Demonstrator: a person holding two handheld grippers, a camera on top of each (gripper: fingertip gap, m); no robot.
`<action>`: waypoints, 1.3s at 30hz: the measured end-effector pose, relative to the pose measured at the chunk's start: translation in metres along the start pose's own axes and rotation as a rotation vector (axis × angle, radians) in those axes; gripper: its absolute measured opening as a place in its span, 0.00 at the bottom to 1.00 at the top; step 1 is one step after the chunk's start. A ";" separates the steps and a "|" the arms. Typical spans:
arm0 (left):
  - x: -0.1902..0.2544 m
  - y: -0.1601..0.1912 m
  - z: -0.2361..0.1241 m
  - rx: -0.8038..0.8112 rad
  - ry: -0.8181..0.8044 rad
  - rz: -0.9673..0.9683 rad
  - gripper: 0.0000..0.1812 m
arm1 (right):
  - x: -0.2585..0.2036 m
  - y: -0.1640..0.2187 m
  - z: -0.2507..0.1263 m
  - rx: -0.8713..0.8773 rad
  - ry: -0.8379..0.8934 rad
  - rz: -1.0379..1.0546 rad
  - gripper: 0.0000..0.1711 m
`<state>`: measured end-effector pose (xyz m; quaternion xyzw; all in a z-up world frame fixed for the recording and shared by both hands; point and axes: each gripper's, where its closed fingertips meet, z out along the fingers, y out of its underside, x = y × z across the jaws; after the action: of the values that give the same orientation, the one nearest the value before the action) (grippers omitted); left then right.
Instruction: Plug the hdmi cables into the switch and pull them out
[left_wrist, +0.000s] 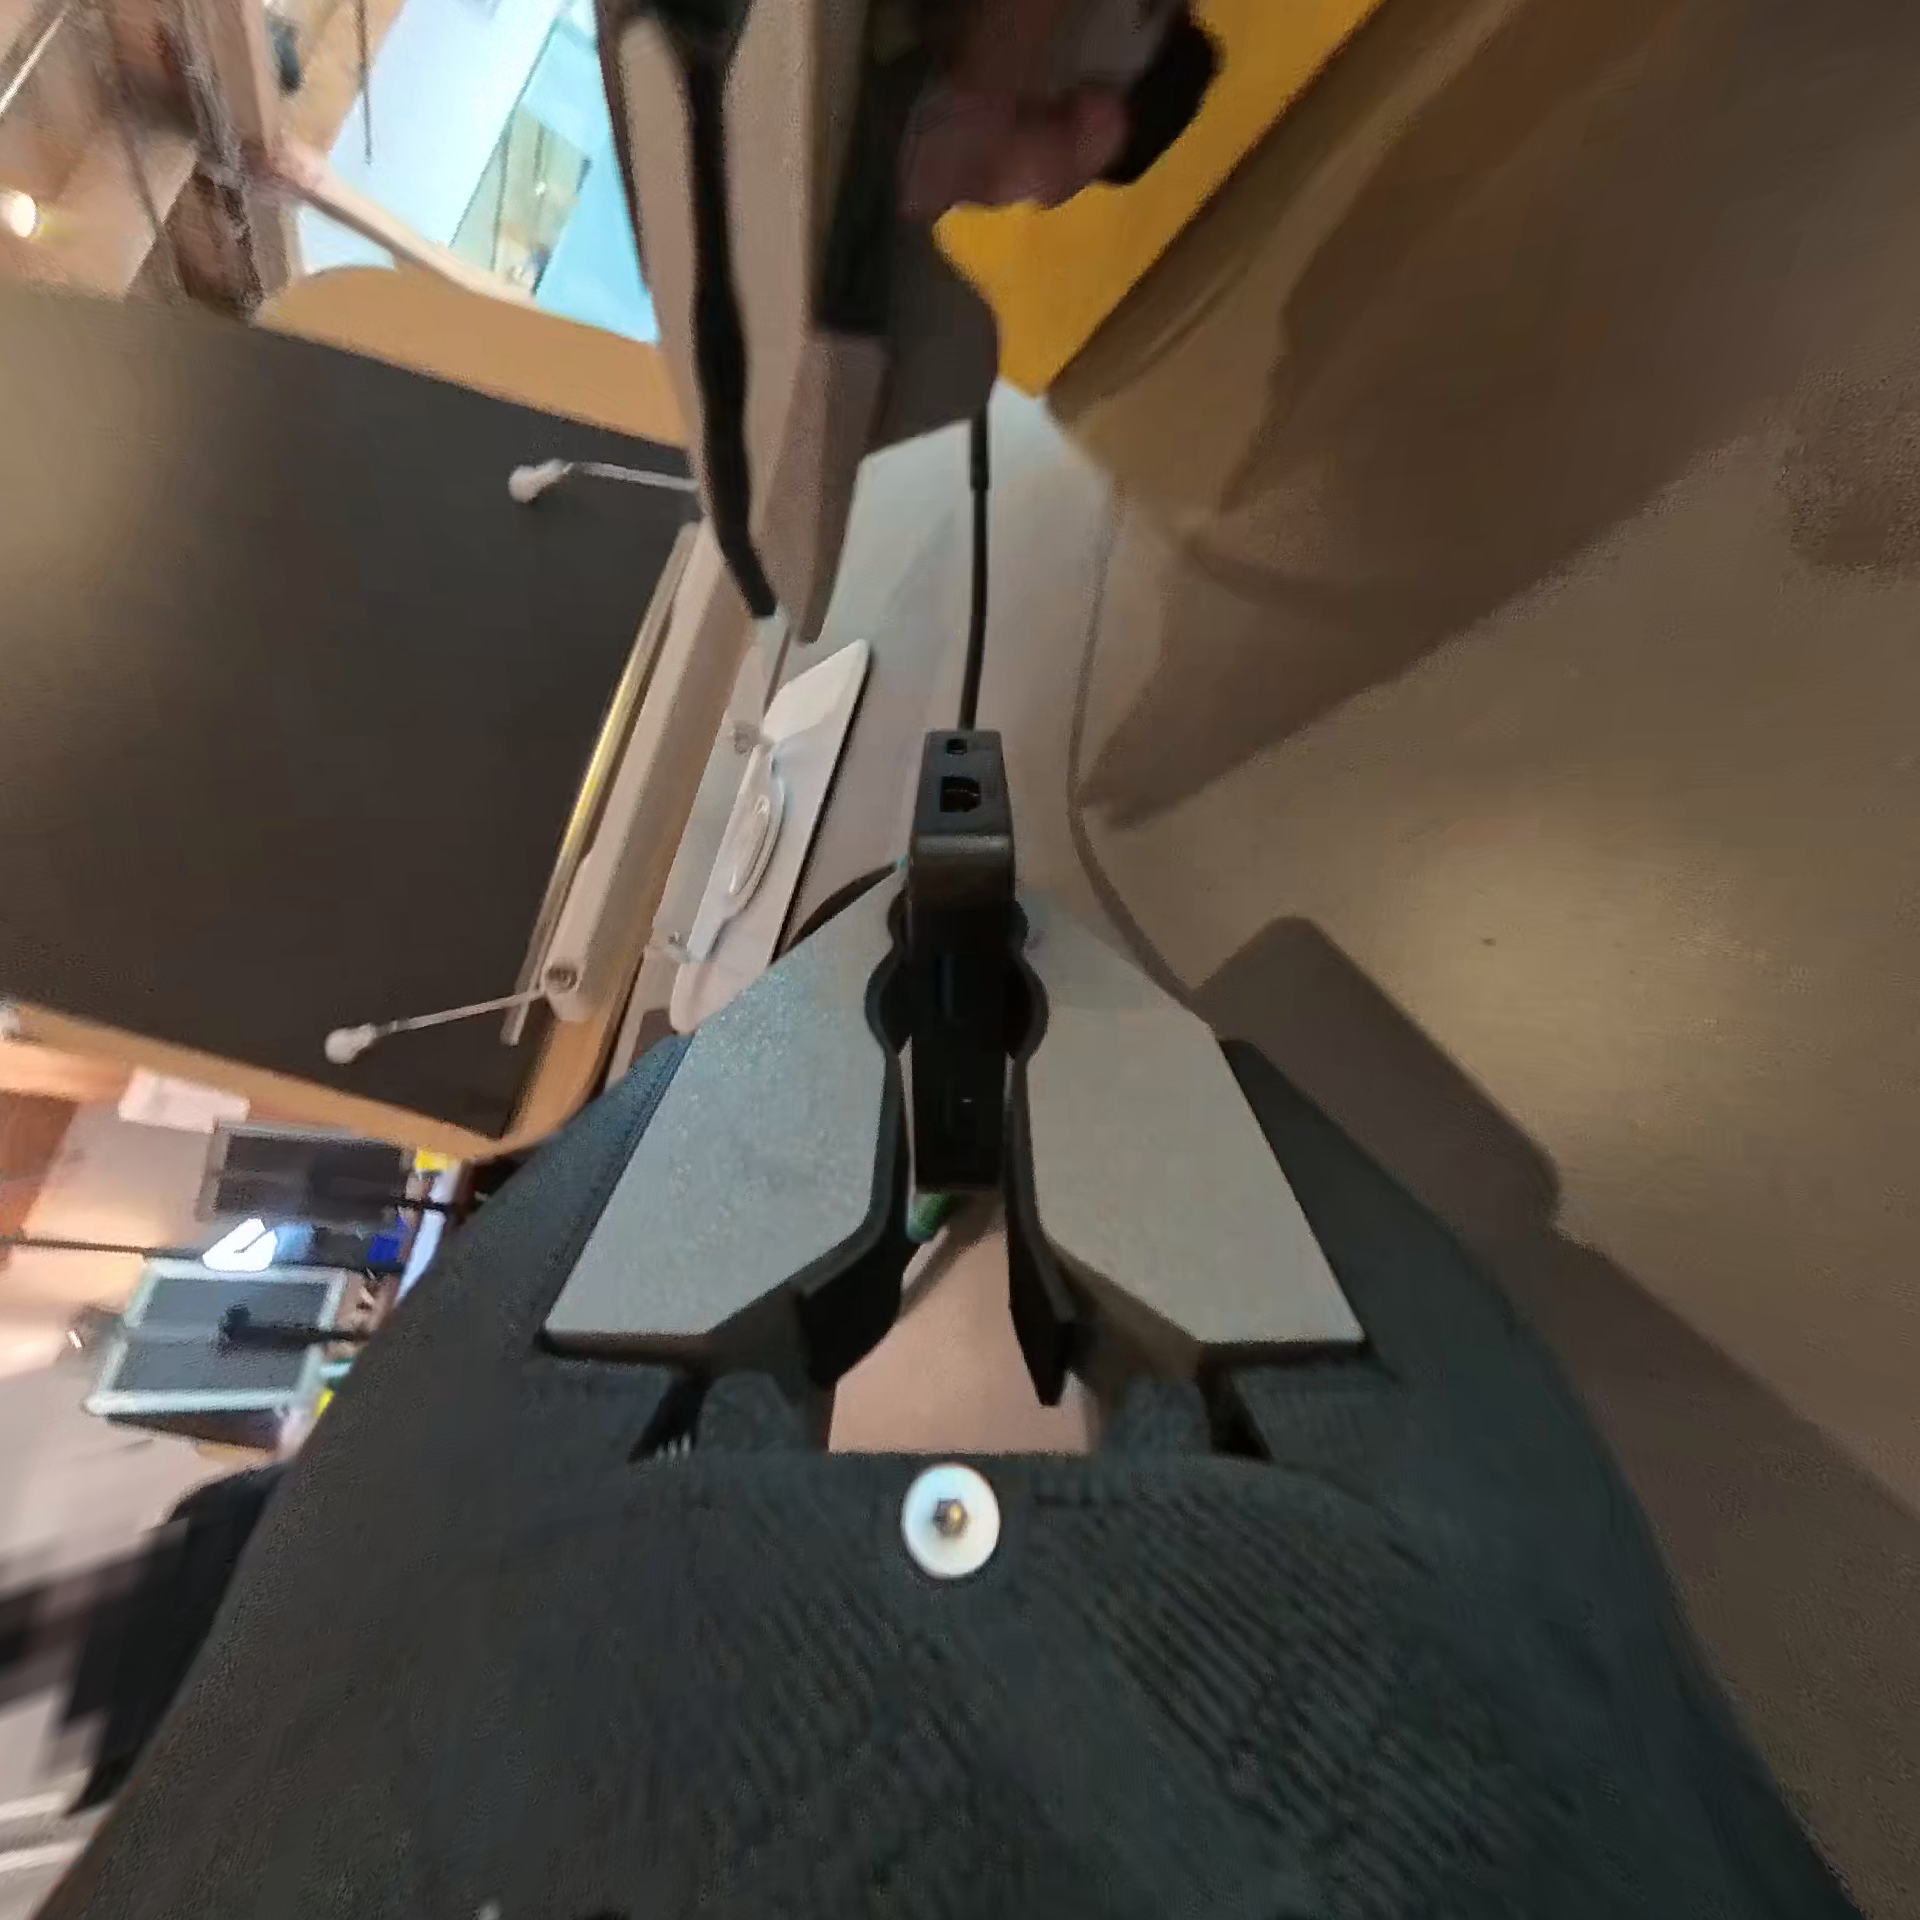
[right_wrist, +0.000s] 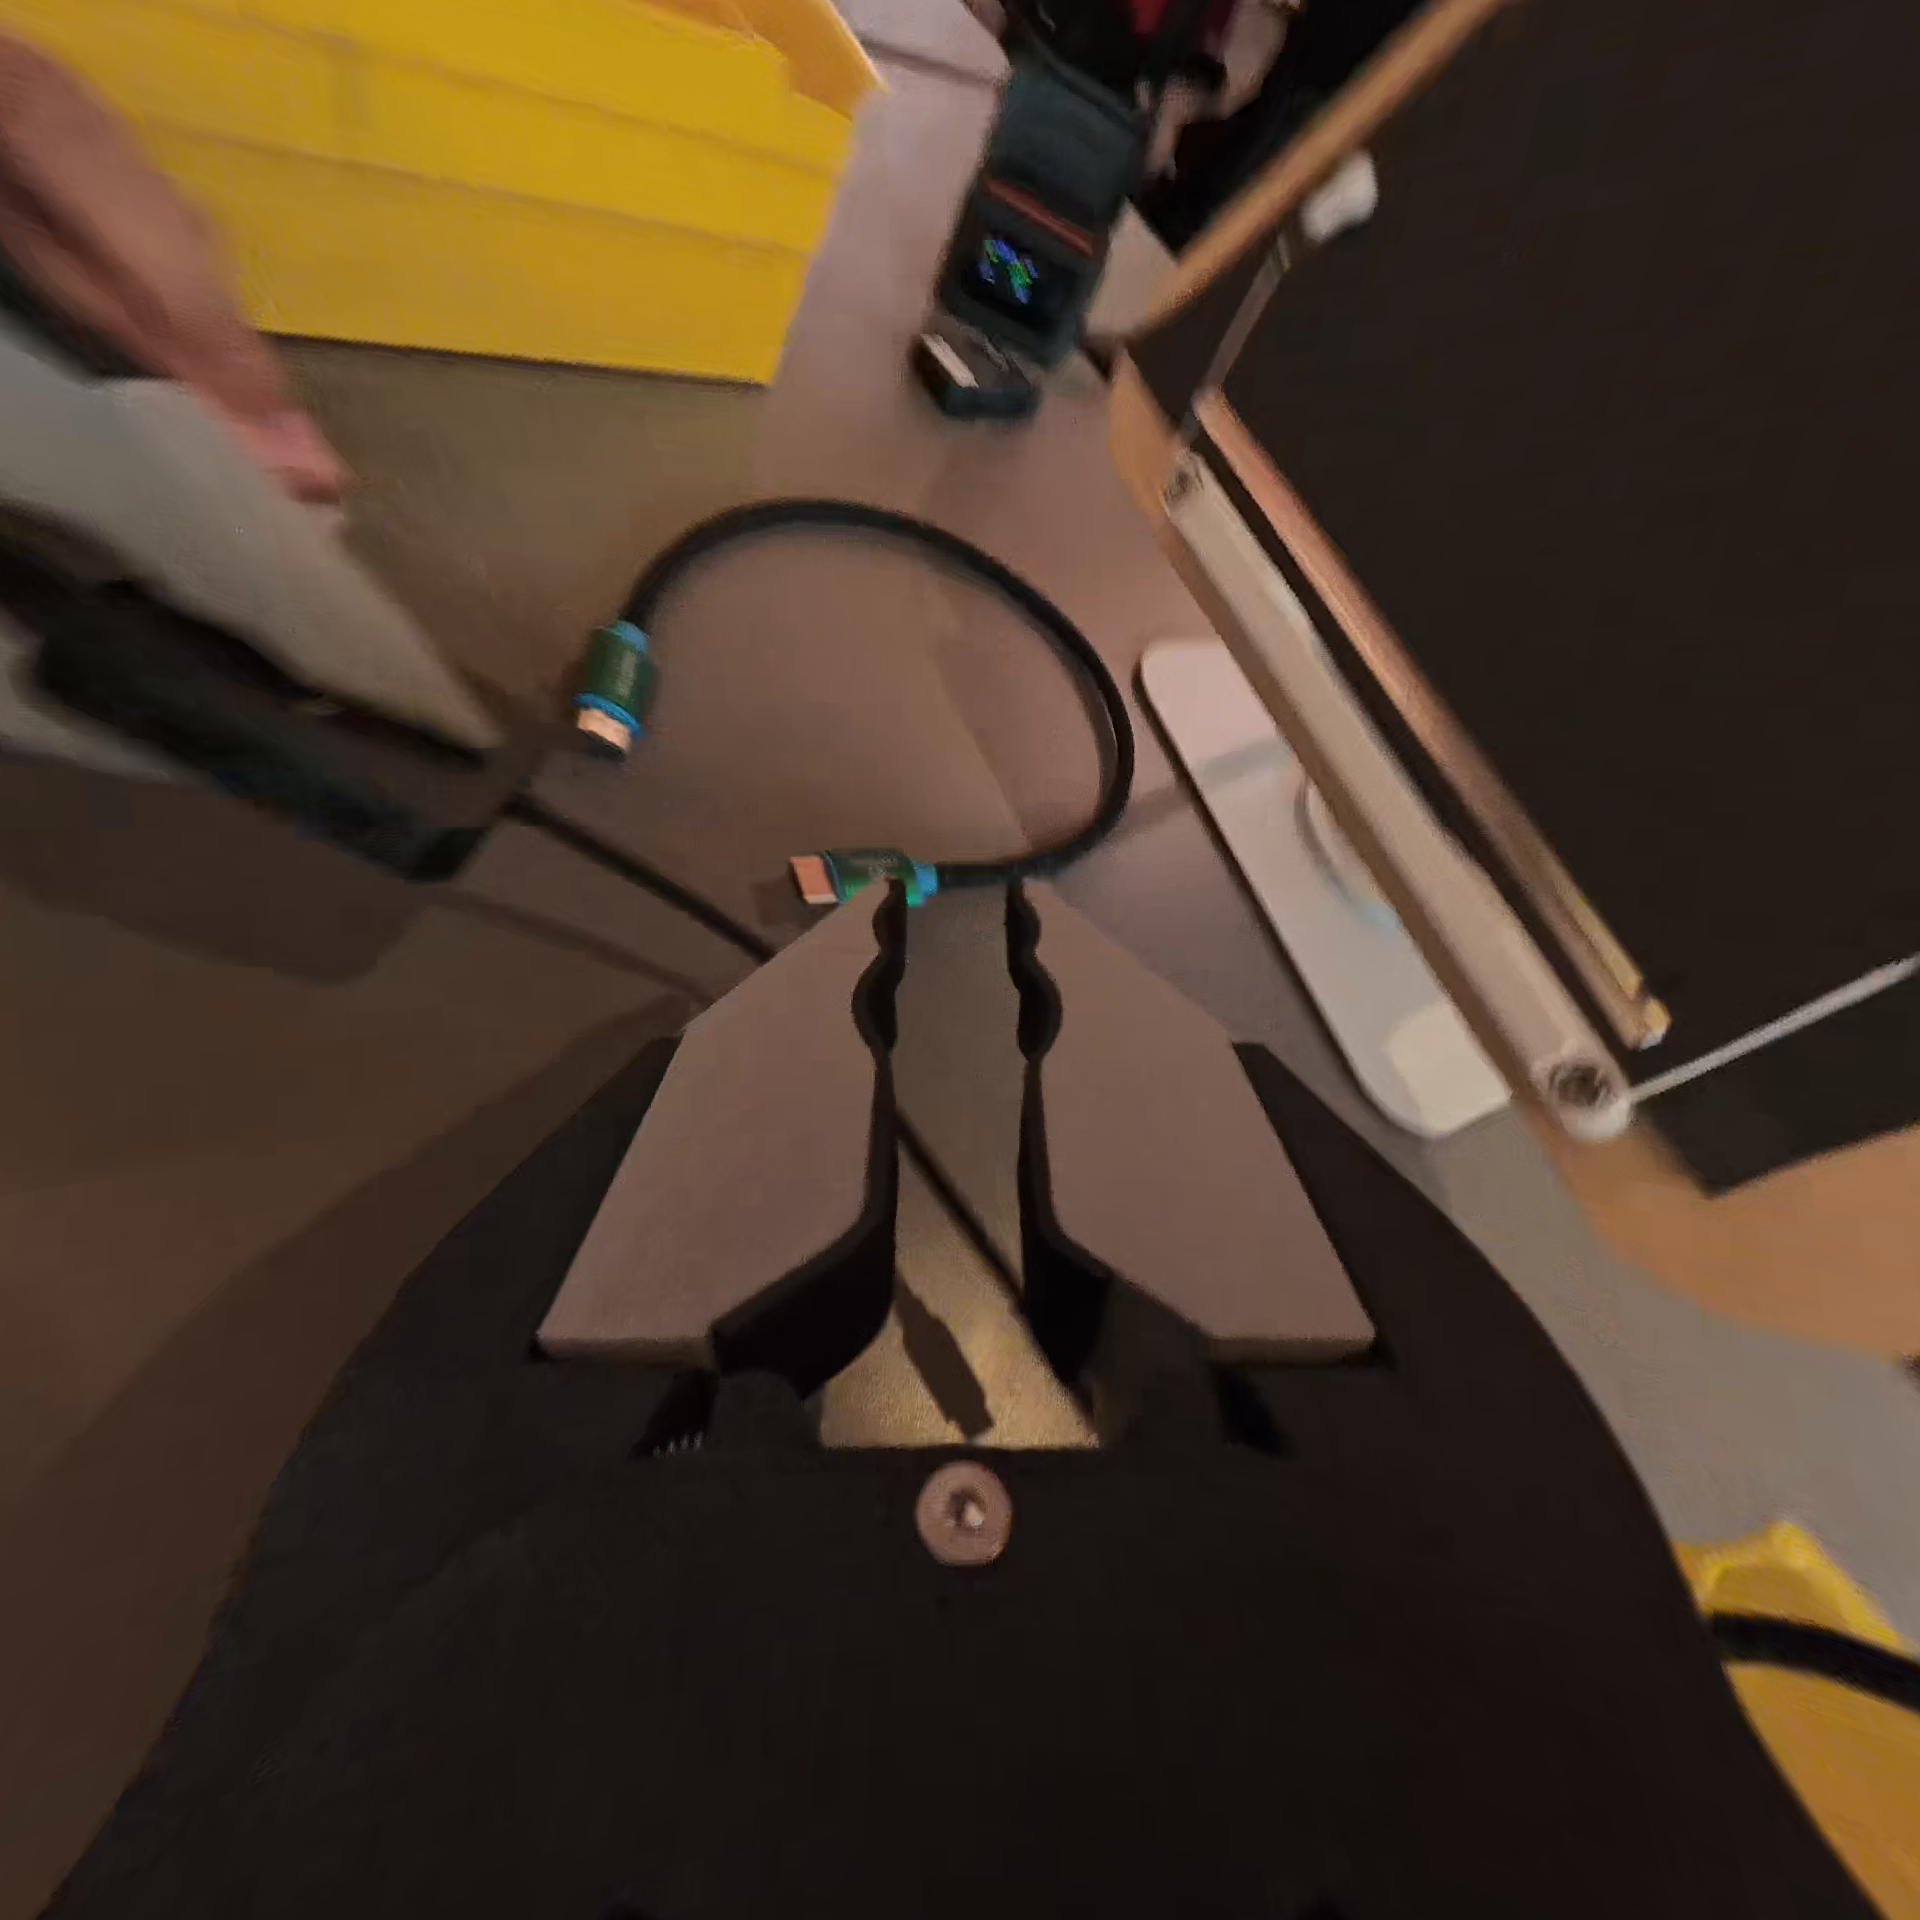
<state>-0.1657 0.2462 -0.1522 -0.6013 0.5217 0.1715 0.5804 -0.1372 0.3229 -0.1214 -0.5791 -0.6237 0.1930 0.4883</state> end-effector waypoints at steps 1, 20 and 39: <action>0.004 -0.005 0.000 0.012 0.010 0.030 0.06 | 0.006 0.009 0.004 -0.038 0.002 0.063 0.13; 0.049 -0.018 0.006 0.025 0.210 0.054 0.06 | 0.012 0.041 0.067 -0.218 0.006 0.445 0.27; 0.043 -0.011 0.008 0.014 0.192 0.005 0.06 | 0.044 0.003 0.037 -0.035 0.073 0.444 0.02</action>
<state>-0.1361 0.2324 -0.1835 -0.6097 0.5775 0.1111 0.5314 -0.1603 0.3755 -0.1240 -0.7171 -0.4660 0.2638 0.4461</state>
